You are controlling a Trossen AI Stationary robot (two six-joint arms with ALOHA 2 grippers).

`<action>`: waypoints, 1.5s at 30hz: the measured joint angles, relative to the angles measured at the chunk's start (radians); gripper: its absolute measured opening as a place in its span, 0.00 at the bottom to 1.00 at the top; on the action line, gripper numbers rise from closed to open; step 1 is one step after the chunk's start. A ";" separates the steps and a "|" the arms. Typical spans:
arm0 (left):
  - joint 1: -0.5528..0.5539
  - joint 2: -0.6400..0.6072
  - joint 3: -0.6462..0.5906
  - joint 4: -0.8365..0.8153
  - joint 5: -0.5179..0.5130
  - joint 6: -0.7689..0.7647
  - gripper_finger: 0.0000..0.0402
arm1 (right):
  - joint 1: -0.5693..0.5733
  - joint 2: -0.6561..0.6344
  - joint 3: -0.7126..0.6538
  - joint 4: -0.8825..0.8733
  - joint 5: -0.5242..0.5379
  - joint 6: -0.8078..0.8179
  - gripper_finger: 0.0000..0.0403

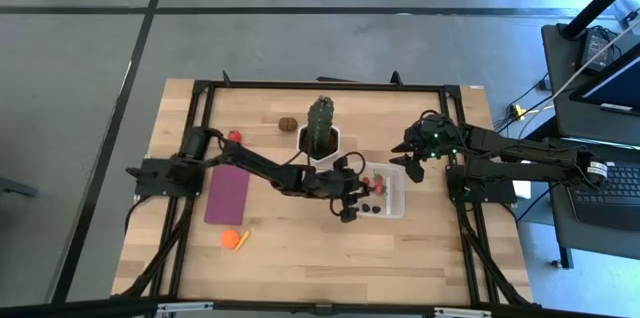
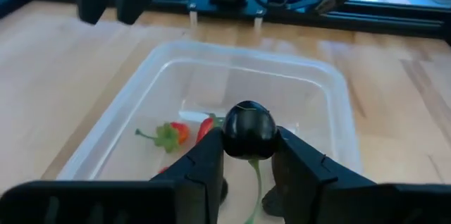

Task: Pick and placing Produce into tupperware
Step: Put the black cherry into the transparent bin, then put the corn into the transparent bin

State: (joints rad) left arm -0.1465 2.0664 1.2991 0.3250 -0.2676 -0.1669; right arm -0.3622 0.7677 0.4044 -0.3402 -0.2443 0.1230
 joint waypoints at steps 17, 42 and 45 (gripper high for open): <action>0.001 0.022 0.000 -0.009 0.000 -0.006 0.39 | 0.000 0.000 -0.017 -0.003 0.000 0.006 0.47; -0.175 -0.293 0.000 -0.651 -0.011 0.015 0.39 | 0.000 0.001 -0.017 0.000 0.000 -0.001 0.47; -0.182 -0.296 0.000 -0.665 -0.018 0.017 0.48 | 0.000 0.001 -0.017 0.000 0.000 -0.001 0.47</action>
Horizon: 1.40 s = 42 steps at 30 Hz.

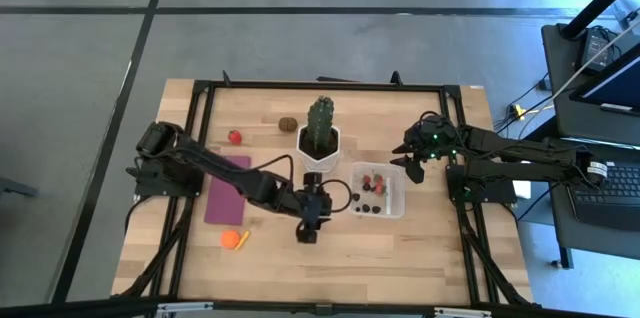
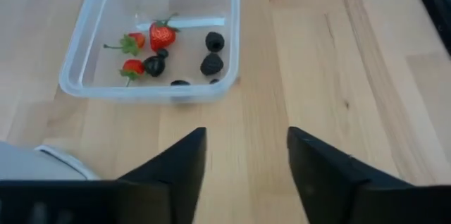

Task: Pick and placing Produce into tupperware
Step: Put the corn into the transparent bin

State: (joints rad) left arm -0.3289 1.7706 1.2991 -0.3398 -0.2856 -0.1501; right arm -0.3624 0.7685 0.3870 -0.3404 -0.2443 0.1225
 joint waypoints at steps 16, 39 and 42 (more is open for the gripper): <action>-0.051 0.000 0.000 -0.270 0.115 -0.236 0.72 | 0.000 0.000 0.000 0.000 0.000 0.004 0.47; -0.253 0.001 -0.037 -0.771 0.304 -1.297 0.67 | 0.000 0.000 -0.001 0.115 0.000 0.000 0.47; -0.261 0.002 -0.051 -0.769 0.304 -1.314 0.66 | 0.000 0.000 -0.001 0.115 0.000 0.000 0.47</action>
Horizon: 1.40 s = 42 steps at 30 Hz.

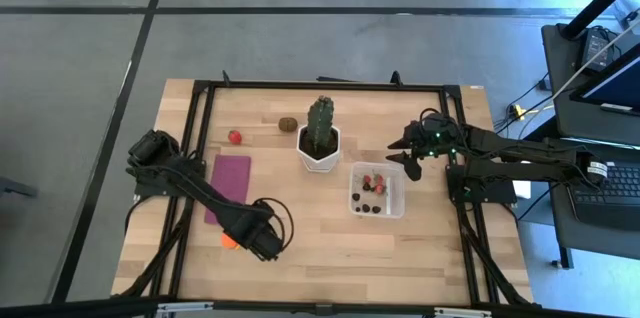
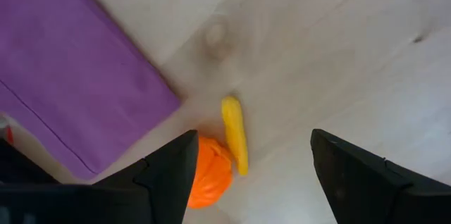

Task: Pick and placing Produce into tupperware
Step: Put the corn into the transparent bin

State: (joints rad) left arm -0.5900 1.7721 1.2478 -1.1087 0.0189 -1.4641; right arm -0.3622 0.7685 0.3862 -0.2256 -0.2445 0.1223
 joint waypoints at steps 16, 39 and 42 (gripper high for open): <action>0.008 0.000 -0.087 0.077 0.007 0.008 0.60 | 0.000 0.000 0.000 -0.001 0.000 0.000 0.47; 0.043 0.001 -0.208 0.244 0.094 0.008 0.49 | 0.000 0.000 0.000 -0.002 0.000 0.000 0.47; 0.043 0.001 -0.208 0.244 0.106 0.007 0.47 | 0.000 0.000 0.000 -0.002 0.000 0.000 0.47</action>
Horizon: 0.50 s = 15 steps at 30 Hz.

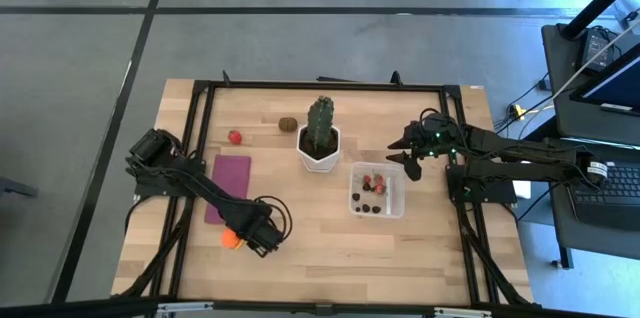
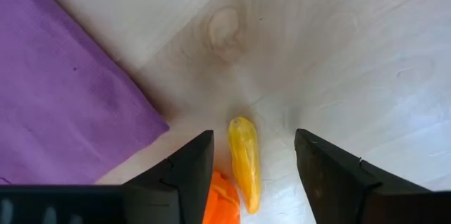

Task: Pick and placing Produce into tupperware
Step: Put the corn into the transparent bin

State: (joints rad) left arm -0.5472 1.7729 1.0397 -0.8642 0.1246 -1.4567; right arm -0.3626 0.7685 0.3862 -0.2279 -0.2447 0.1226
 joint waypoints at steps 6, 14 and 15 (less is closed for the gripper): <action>0.000 0.000 0.000 0.000 0.000 0.000 0.40 | 0.000 0.000 0.000 0.000 0.000 0.000 0.47; 0.000 0.000 0.000 0.001 -0.002 -0.001 0.31 | 0.000 0.000 0.000 0.000 0.000 0.000 0.47; 0.000 0.000 0.000 0.002 -0.002 -0.001 0.30 | 0.000 0.000 0.000 -0.001 0.000 0.000 0.47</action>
State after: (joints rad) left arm -0.5472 1.7729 1.0397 -0.8619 0.1230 -1.4574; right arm -0.3624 0.7685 0.3862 -0.2285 -0.2447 0.1225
